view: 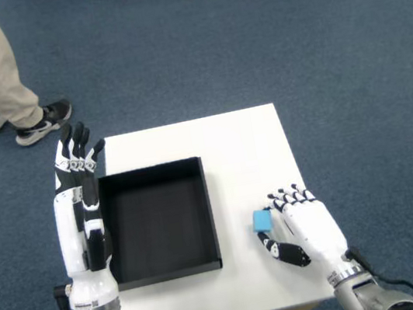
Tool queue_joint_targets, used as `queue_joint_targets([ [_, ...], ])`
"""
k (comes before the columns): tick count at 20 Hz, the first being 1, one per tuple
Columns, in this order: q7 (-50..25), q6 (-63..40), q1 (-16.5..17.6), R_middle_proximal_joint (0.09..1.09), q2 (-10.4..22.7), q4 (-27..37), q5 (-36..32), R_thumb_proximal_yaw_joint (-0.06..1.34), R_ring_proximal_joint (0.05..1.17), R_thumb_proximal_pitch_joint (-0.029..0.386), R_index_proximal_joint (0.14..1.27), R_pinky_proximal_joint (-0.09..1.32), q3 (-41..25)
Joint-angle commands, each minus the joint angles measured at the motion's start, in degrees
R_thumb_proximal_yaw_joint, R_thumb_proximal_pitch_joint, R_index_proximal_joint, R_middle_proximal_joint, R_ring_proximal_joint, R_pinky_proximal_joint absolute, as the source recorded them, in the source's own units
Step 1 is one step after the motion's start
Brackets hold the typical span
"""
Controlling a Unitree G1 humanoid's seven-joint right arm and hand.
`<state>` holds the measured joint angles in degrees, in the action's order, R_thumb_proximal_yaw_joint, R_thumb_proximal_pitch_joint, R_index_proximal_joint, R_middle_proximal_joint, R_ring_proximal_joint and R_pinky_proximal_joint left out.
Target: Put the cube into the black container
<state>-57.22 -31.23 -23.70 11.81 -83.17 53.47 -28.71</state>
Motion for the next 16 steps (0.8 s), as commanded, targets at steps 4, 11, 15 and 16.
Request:
queue_joint_targets([
  [4, -8.6, -4.2, -3.1, 0.33, 1.0, 2.3, 1.4, 1.17, 0.26, 0.149, 1.06, 0.13, -0.4],
  [11, -18.0, -9.5, -5.7, 0.33, 1.2, 4.8, 4.1, 1.15, 0.26, 0.147, 1.05, 0.13, -2.3],
  [15, -22.6, -11.0, -7.5, 0.33, 0.8, 5.7, 5.9, 1.14, 0.26, 0.149, 1.05, 0.12, -3.5],
  [16, -23.8, -11.5, -8.2, 0.33, 0.6, 6.1, 6.3, 1.14, 0.26, 0.150, 1.05, 0.12, -3.8],
])
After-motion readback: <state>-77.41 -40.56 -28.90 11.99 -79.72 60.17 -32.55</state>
